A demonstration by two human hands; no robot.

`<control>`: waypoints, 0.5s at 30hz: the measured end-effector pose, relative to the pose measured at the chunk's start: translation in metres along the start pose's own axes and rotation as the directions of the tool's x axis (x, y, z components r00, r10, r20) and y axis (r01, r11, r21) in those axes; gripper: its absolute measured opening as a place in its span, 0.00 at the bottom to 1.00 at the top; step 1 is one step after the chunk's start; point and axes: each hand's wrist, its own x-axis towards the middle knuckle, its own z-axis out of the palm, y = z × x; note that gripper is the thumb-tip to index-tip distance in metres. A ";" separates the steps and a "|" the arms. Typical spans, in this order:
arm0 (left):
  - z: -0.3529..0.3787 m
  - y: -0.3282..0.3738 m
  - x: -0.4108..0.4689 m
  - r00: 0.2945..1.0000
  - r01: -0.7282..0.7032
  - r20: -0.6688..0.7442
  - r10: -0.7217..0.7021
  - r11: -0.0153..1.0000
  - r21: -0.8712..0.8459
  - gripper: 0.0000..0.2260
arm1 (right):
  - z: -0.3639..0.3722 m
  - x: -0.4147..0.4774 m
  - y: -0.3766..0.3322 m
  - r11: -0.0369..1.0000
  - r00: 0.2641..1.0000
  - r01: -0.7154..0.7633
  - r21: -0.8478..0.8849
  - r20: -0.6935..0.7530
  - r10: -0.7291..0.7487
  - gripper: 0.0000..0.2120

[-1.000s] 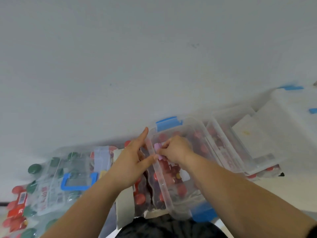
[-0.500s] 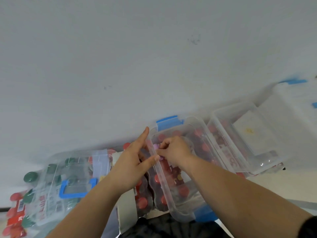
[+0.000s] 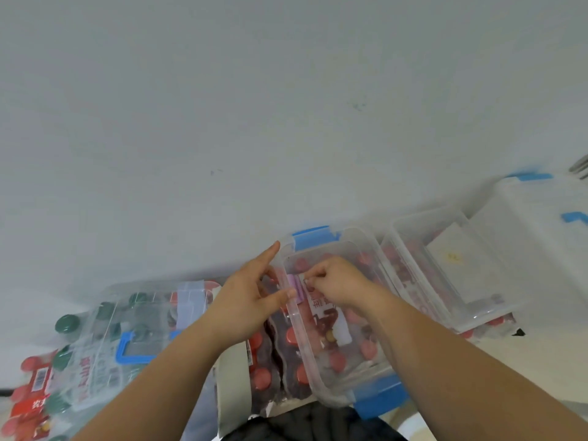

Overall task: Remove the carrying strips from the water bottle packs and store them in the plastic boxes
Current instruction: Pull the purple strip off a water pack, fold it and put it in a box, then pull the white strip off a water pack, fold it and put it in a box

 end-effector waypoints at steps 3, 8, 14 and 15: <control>-0.006 -0.002 -0.001 1.000 -0.015 -0.020 0.014 0.999 -0.039 0.33 | -0.014 -0.014 -0.006 1.000 0.987 0.002 -0.010 -0.158 -0.004 0.10; -0.032 -0.015 -0.016 0.996 -0.019 -0.085 0.018 1.000 -0.021 0.29 | -0.021 -0.050 -0.054 0.989 0.864 0.146 -0.034 -0.483 -0.144 0.09; -0.086 -0.070 -0.048 0.973 0.052 -0.229 -0.022 0.991 0.125 0.28 | 0.035 -0.078 -0.138 0.934 0.873 0.344 0.098 -0.400 -0.280 0.03; -0.096 -0.081 -0.054 0.967 0.079 -0.251 -0.041 0.987 0.143 0.28 | 0.050 -0.074 -0.144 0.934 0.889 0.344 0.096 -0.355 -0.290 0.04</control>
